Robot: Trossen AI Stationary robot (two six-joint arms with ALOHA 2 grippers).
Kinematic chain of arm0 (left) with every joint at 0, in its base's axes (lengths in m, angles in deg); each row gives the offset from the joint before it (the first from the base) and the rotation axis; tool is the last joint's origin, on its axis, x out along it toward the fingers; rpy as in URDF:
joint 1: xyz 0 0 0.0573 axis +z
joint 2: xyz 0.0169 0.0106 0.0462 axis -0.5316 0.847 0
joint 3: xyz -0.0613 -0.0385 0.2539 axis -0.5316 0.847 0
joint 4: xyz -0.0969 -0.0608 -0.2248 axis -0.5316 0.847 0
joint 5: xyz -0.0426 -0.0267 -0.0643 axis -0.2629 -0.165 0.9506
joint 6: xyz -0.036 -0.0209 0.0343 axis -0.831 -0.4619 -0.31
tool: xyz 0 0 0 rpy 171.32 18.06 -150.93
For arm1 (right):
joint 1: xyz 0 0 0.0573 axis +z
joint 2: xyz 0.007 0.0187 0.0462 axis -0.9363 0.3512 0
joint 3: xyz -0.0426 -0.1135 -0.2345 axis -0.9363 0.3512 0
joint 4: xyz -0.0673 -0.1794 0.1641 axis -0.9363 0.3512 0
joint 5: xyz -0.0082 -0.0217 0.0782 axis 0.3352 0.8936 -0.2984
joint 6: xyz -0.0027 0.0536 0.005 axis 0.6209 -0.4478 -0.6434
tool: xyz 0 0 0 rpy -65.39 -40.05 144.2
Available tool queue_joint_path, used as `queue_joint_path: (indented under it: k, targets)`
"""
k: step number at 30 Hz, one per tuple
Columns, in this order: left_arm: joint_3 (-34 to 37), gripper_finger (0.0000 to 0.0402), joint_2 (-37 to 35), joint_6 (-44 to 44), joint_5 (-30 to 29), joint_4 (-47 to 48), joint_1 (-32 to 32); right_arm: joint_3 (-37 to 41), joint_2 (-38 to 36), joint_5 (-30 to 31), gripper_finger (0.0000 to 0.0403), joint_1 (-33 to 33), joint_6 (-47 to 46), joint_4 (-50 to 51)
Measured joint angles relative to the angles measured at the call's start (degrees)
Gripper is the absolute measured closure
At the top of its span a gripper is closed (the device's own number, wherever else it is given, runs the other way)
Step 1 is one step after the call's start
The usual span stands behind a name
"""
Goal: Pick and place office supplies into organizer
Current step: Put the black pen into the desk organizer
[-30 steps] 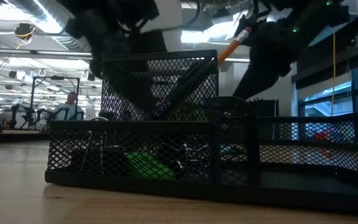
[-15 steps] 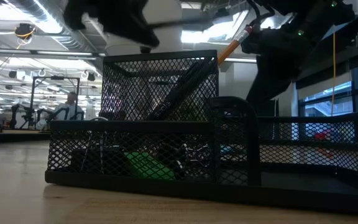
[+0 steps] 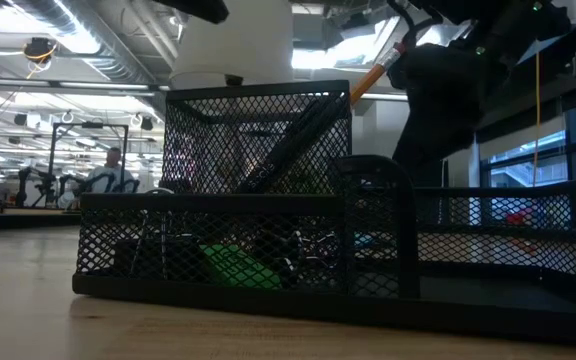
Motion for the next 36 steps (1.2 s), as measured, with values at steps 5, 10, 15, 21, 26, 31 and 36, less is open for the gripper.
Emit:
queue_joint_path:
  k: [5, 10, 15, 21, 26, 31, 36]
  targets:
    - [-0.2, 0.0385, 0.0, 9.9, -3.7, -0.2, -2.1, 0.0, 0.0, 0.0, 0.0189, 0.0, -5.2, -0.1]
    - [-0.2, 0.0385, 0.1, 24.4, -6.0, -2.3, -3.5, 0.0, 0.0, 0.0, 0.0189, 0.1, -11.7, -1.7]
    - [-0.3, 0.0385, 0.9, 43.8, -9.6, -6.5, -4.6, 0.0, 0.0, 0.0, 0.0189, 0.4, -14.3, -3.1]
    - [-0.3, 0.0385, 5.8, 59.8, -12.9, -12.4, -4.5, 0.0, 0.0, 0.0, 0.0189, 0.8, -14.6, -8.1]
    - [-0.3, 0.0385, 9.6, 67.4, -15.5, -16.5, -4.3, 0.0, 0.0, -2.2, 0.0189, 0.9, -14.1, -17.3]
    - [-0.2, 0.0385, 10.5, 69.2, -14.4, -19.2, -3.6, 0.0, 0.0, -9.4, 0.0189, 2.3, -4.0, -27.0]
    - [-0.2, 0.0385, 10.3, 70.9, -11.5, -23.5, -3.0, -0.1, 0.0, -10.6, 0.0189, 5.4, 5.8, -34.1]
